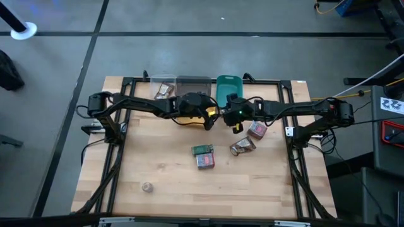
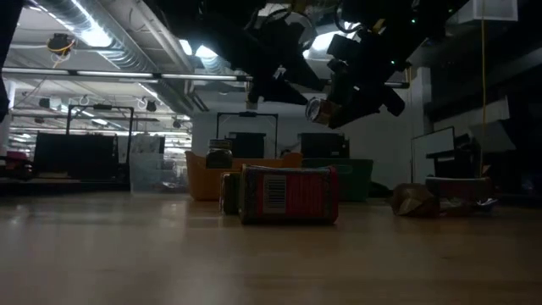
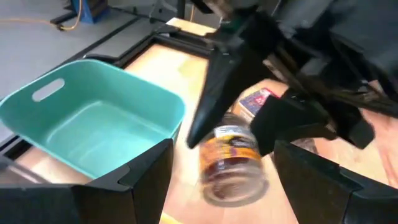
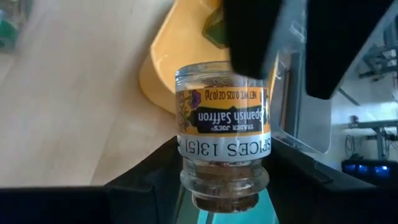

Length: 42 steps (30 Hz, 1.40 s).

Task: Sort spices by type
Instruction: Put the top brown seasoning bottle into the blue bin

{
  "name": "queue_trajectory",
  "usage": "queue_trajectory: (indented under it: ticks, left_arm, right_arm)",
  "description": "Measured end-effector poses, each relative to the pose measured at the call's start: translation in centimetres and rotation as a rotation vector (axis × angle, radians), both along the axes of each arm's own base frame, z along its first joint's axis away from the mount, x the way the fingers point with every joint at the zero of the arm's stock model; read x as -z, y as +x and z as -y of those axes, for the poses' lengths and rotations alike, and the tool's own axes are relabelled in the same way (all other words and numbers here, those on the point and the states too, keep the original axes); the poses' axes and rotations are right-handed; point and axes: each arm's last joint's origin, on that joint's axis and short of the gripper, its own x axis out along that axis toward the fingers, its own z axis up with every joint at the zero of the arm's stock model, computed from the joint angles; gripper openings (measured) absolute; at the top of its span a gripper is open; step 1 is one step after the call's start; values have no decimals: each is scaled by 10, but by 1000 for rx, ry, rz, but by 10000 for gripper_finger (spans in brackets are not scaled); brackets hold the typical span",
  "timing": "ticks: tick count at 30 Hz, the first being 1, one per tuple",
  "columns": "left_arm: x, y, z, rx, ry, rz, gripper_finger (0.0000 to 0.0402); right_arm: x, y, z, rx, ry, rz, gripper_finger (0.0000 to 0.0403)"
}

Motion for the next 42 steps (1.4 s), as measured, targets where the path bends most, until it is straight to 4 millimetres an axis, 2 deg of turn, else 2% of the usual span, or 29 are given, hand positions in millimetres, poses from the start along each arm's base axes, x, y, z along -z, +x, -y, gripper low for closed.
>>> queue_trajectory:
  ticks: [10,23,34,42]
  left_arm:
    - [13,5,-4,-6,-98,5,263]
    - [30,10,-7,-11,-115,-46,263]
    - [34,5,-24,-78,-146,-64,263]
    - [33,5,-24,-83,-134,-59,263]
  right_arm:
    - [-1,1,0,-15,-15,6,193]
    - [-3,3,0,-26,-32,31,194]
    - [-2,0,2,16,-63,-5,196]
    - [0,-1,2,32,-76,-27,191]
